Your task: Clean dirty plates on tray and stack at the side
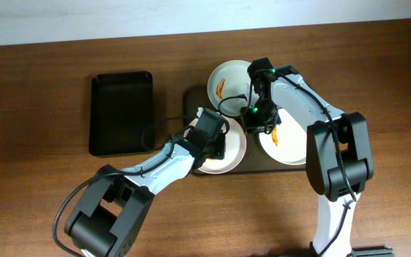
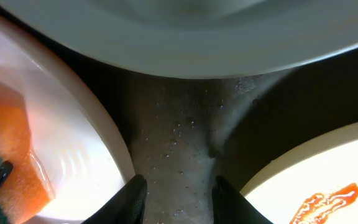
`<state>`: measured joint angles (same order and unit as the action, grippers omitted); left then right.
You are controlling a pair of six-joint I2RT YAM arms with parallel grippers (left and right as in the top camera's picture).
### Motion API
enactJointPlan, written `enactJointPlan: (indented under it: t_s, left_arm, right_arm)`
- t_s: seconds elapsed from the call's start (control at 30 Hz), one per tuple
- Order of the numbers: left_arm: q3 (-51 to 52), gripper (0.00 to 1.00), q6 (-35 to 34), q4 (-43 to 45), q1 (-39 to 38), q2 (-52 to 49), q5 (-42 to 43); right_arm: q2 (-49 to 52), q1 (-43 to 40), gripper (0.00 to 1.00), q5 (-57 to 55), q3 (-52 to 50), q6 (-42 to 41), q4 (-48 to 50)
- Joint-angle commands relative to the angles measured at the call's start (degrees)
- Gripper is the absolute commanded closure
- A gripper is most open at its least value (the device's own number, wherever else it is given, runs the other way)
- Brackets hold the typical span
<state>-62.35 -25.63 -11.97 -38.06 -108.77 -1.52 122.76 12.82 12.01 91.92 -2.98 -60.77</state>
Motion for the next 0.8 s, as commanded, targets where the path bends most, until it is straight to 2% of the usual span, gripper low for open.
enactJointPlan:
  t_s: [0.0,0.1,0.37,0.4,0.53,0.6,0.77]
  left_arm:
    - [0.3,1.00,-0.5,0.2,0.5,0.0,0.0]
    - [0.3,1.00,-0.5,0.4,0.5,0.0,0.0]
    - [0.3,1.00,-0.5,0.4,0.5,0.0,0.0]
    - [0.3,1.00,-0.5,0.4,0.5,0.0,0.0]
    - [0.3,1.00,-0.5,0.4,0.5,0.0,0.0]
    - [0.3,1.00,-0.5,0.4,0.5,0.0,0.0]
    - [0.3,1.00,-0.5,0.6,0.5,0.0,0.1]
  right_arm:
    - [0.5,-0.8,0.63,5.6,1.0,0.7,-2.2]
    - [0.5,-3.4,0.62,13.4,3.0,5.2,-5.0]
    - [0.5,-1.9,0.59,11.4,0.7,5.6,-0.7]
    - [0.5,-1.9,0.64,11.3,0.2,5.6,0.2]
    - [0.5,-1.9,0.69,9.6,-2.9,5.6,3.7]
    - [0.5,-1.9,0.78,9.6,-4.7,5.6,4.8]
    - [0.5,-1.8,0.89,9.9,-8.5,4.0,8.6]
